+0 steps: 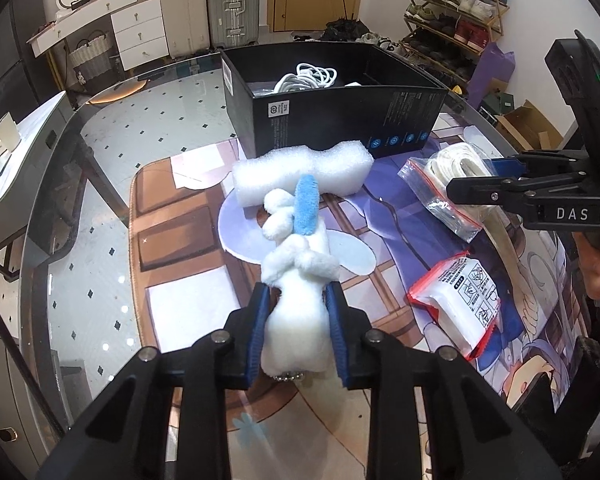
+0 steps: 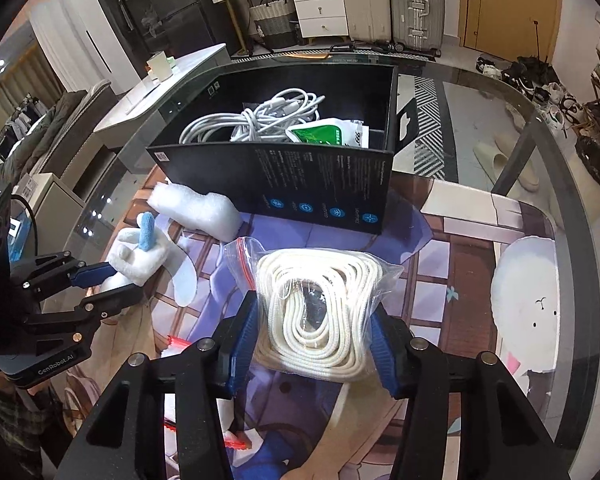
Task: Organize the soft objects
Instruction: 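Lift the plush toy with the left gripper while the right lifts the rope bag toward the box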
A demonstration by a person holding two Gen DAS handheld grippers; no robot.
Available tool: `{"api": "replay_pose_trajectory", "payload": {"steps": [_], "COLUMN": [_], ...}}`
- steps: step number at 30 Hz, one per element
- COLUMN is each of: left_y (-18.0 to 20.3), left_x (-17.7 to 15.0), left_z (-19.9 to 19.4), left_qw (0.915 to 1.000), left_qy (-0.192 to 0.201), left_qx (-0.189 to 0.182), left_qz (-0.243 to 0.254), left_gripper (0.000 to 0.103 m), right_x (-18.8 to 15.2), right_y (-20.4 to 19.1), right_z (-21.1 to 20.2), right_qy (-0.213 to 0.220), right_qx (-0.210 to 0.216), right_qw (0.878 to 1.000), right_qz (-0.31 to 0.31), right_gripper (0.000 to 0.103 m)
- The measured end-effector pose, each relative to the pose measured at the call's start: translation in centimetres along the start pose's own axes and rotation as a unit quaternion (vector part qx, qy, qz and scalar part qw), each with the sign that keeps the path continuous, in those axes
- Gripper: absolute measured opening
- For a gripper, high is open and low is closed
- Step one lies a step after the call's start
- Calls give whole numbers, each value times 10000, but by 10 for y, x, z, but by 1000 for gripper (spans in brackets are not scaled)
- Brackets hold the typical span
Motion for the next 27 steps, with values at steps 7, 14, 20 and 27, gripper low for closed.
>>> {"api": "replay_pose_trajectory", "payload": {"steps": [7,14,20,27], "left_y": [-1,-1,-2,-3], "left_x": [1,7,18,25], "left_z": [-16,-25,-35,-46], "left_qw": [9998,9995,9989,9983], "left_qy": [180,293,433,549], "left_qx": [74,110,104,144], "left_qz": [-58,-68,-115,-126], "left_gripper": [27,27,27,27], "right_x": [5,13,19,21], "right_y": [-9,-14,-12,-11], "right_z": [-14,-24,-30,-39], "right_qy": [127,191,264,321], "right_qx": [35,18,42,36], "right_qw": [9999,9996,9995,9992], "right_qz": [-109,-187,-169,-228], "right_gripper": [51,51,51,51]}}
Point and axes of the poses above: each gripper's, at about its wrist camera, not at the fingertips, and z roughly the way its jaws point, y to its right, x to its top, the point moved 1 cm from there along z, roughly the way its jaws point, and after that the axes turned 9 degrees about -y, right-handed, at the moved point
